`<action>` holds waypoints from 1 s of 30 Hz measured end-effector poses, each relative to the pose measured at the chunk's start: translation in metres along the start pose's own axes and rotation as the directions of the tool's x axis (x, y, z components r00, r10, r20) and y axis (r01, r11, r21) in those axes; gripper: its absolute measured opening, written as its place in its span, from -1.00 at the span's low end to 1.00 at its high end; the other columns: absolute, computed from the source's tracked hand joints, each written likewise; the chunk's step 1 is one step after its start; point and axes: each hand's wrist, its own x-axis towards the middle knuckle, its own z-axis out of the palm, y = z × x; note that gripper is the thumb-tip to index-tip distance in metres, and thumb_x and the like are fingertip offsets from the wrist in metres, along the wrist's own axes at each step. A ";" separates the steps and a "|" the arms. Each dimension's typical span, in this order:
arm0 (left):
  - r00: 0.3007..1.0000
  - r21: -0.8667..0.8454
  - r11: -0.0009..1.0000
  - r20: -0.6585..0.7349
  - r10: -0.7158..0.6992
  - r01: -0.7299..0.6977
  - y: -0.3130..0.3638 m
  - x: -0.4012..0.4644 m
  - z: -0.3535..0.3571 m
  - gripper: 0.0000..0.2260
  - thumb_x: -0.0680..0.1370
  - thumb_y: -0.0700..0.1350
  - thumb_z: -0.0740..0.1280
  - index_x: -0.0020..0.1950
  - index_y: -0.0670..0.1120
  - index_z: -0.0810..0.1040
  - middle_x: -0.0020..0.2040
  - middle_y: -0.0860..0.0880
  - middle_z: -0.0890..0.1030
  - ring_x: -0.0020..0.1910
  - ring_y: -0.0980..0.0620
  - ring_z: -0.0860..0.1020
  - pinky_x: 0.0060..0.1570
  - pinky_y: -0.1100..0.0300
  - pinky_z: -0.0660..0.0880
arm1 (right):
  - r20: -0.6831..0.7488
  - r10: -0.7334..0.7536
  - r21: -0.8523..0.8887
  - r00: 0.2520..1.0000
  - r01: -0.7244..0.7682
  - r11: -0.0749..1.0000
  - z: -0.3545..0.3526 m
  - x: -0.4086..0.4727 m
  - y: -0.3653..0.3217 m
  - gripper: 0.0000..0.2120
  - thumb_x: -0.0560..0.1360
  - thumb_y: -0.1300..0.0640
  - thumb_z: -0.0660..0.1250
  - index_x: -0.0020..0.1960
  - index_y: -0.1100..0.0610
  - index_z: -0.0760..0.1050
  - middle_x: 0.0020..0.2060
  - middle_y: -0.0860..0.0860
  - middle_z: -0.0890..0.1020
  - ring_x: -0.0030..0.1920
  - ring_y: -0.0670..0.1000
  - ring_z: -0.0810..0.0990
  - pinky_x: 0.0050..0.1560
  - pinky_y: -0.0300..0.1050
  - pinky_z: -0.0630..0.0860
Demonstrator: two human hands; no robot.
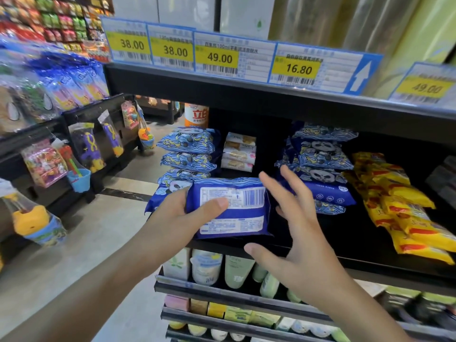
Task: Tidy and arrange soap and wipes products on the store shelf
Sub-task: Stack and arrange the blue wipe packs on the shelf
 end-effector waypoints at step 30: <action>0.947 0.264 0.936 -0.156 0.280 -0.234 -0.004 -0.025 -0.025 -0.27 0.57 -0.49 0.28 0.48 0.26 0.42 0.27 0.45 0.54 0.31 0.36 0.52 0.16 0.46 0.49 | -0.061 0.225 0.452 0.972 -0.175 0.875 0.018 0.015 -0.012 -0.63 0.52 0.20 0.51 0.20 -0.20 0.59 0.12 -0.11 0.67 0.03 -0.02 0.67 0.01 -0.16 0.62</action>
